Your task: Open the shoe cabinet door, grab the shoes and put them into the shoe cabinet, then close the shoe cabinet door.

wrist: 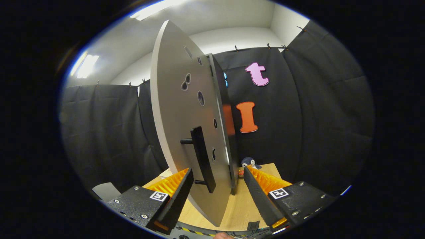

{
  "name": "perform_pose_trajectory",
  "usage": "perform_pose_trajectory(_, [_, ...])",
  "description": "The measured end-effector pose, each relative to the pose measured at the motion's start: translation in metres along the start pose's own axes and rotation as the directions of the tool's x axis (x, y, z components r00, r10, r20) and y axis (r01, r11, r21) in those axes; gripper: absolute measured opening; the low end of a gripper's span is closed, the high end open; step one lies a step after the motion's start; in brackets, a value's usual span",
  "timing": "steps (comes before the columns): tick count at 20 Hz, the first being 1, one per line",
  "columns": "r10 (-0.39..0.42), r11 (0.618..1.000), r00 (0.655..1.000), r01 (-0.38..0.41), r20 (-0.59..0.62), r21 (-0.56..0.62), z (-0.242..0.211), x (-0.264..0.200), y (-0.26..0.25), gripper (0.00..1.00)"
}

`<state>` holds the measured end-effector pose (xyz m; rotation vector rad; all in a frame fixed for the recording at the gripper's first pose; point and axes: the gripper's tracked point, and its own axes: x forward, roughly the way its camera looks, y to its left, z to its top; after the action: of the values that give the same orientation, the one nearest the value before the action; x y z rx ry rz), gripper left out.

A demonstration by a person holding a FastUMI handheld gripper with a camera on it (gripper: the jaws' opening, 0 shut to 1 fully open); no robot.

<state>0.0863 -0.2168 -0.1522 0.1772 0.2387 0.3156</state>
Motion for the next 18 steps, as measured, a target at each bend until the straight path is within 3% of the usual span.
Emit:
perform_pose_trajectory(7, [-0.027,0.999,0.999,0.026,-0.032,-0.023,-0.006,0.013,0.037,0.92])
perform_pose_trajectory(18, [-0.059,0.998,0.997,0.057,-0.058,-0.034,-0.017,0.073,0.155,0.91])
